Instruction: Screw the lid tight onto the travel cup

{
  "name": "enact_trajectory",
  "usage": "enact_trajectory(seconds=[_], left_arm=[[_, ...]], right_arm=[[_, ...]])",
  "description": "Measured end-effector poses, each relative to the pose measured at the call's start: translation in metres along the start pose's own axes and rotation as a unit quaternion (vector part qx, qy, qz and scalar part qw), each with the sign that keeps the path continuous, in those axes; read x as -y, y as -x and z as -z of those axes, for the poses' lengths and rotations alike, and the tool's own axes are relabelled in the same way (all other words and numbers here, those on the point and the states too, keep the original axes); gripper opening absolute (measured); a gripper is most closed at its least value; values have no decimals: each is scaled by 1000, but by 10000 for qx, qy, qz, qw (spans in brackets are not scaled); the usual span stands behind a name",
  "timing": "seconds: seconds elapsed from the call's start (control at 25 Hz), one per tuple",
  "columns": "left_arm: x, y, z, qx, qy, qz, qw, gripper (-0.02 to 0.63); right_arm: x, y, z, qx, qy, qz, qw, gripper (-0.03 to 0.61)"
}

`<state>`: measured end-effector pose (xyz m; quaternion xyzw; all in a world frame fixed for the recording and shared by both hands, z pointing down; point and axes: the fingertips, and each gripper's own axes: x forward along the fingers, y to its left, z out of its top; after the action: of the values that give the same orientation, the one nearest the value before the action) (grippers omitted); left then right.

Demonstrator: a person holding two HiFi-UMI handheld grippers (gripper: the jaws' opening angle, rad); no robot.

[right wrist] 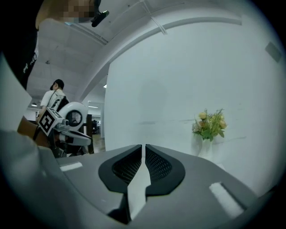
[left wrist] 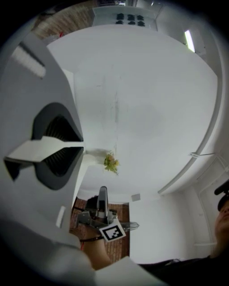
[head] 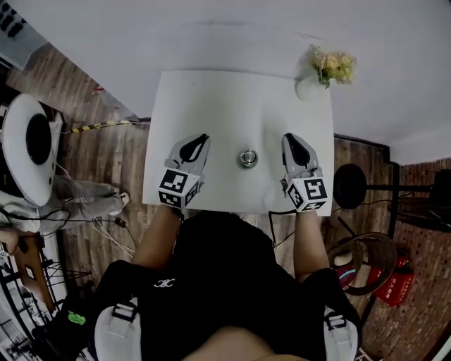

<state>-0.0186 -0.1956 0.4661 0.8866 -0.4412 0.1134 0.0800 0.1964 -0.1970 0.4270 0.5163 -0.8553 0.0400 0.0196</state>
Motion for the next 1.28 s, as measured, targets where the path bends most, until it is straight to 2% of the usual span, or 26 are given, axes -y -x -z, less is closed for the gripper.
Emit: enact_trajectory(seconds=[0.08, 0.12, 0.24, 0.4, 0.52, 0.64, 0.8, 0.92, 1.0, 1.08, 1.16, 1.28], left_arm=[[10, -4, 13, -89, -14, 336, 9994, 63], [14, -6, 20, -128, -37, 504, 9986, 79], [27, -10, 43, -357, -118, 965, 9946, 180], [47, -14, 78, -699, -216, 1486, 9862, 281], [66, -18, 98, -864, -322, 1807, 9792, 324], [84, -27, 114, -932, -343, 2007, 9746, 336], [101, -41, 133, -973, -349, 2078, 9727, 351], [111, -53, 141, -943, -327, 2057, 9735, 361], [113, -63, 145, -917, -360, 1969, 9755, 365], [116, -75, 148, -903, -332, 1898, 9771, 374], [121, -84, 152, -919, -323, 1927, 9764, 387], [130, -94, 156, -986, -423, 2041, 9730, 397]], right_arm=[[-2, -1, 12, -116, 112, -403, 9991, 11], [-4, -2, 17, -184, 189, -607, 9978, 47], [-18, -5, 34, -465, 445, -1243, 9902, 127], [-41, 0, 64, -948, 612, -2147, 9702, 181], [-57, 9, 87, -1293, 676, -2705, 9516, 217], [-67, 13, 102, -1491, 761, -3077, 9366, 250], [-81, 9, 113, -1785, 1121, -3497, 9128, 253], [-88, 1, 120, -1769, 1266, -3799, 8991, 253], [-89, -4, 127, -1839, 1431, -4027, 8852, 253], [-90, -7, 136, -1928, 1685, -4308, 8654, 267], [-93, -9, 141, -2035, 1921, -4616, 8418, 268], [-104, -11, 148, -2197, 2226, -5114, 8004, 268]])
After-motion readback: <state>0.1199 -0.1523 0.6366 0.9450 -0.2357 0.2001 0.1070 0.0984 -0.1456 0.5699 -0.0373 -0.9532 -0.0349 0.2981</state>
